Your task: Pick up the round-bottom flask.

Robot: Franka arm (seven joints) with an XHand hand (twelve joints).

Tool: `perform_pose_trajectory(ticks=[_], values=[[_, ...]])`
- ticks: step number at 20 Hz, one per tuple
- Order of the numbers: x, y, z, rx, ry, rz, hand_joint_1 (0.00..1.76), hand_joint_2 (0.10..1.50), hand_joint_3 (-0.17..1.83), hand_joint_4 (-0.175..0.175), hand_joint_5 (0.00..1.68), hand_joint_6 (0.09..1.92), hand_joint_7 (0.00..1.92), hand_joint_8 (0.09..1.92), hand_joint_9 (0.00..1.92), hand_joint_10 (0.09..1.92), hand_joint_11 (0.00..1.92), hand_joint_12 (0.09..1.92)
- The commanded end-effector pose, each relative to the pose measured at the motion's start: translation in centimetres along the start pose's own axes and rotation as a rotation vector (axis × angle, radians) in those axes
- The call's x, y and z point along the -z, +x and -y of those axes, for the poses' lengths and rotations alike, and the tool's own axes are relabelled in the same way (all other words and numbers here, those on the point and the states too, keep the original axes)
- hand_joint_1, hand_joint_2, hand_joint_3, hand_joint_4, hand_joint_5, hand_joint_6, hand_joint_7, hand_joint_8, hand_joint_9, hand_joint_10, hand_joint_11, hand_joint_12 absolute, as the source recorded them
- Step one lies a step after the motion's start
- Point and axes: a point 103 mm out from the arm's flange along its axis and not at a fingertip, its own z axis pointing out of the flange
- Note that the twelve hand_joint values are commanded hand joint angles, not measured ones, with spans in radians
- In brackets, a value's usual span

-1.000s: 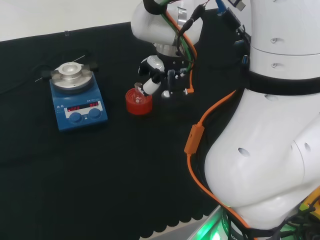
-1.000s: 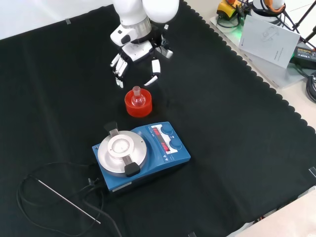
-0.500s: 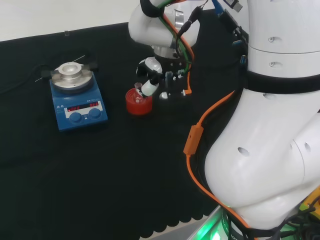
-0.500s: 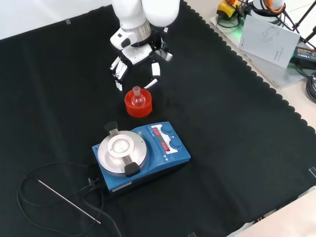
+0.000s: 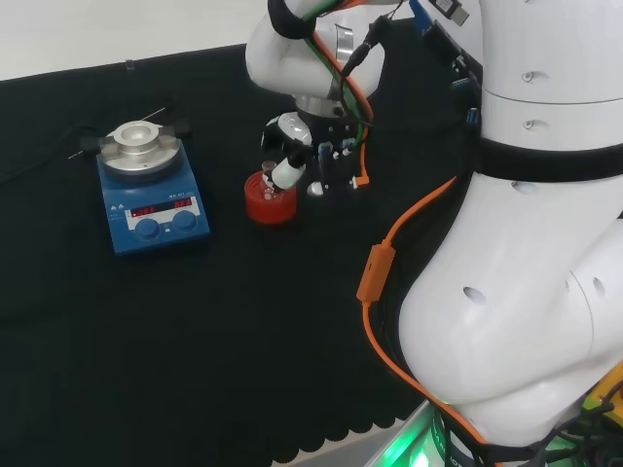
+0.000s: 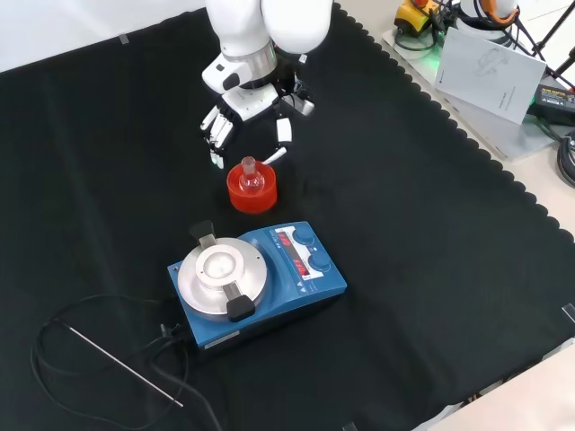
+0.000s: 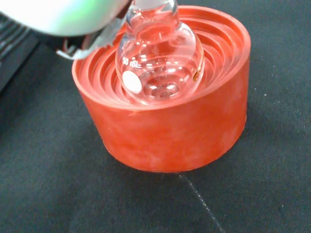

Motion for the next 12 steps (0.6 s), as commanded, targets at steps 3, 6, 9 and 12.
perform_pose_trajectory(ticks=[3, 6, 9, 12], values=[[-0.31, -0.05, 0.06, 0.0, -0.002, 0.001, 0.96, 0.4, 1.09, -0.039, 0.62, 0.67, 0.54, 0.6, 0.7, 0.56, 0.4, 1.28], [-0.37, -0.1, 0.05, 0.0, -0.002, 0.0, 0.97, 0.4, 1.09, -0.037, 0.63, 0.68, 0.53, 0.6, 0.7, 0.56, 0.4, 1.28], [-0.42, -0.08, 0.04, 0.003, -0.008, 0.004, 0.97, 0.4, 1.09, -0.036, 0.65, 0.7, 0.53, 0.6, 0.7, 0.56, 0.4, 1.28], [-0.53, -0.1, 0.04, 0.001, -0.01, 0.001, 0.97, 0.4, 1.09, -0.037, 0.66, 0.72, 0.53, 0.6, 0.7, 0.56, 0.41, 1.28]])
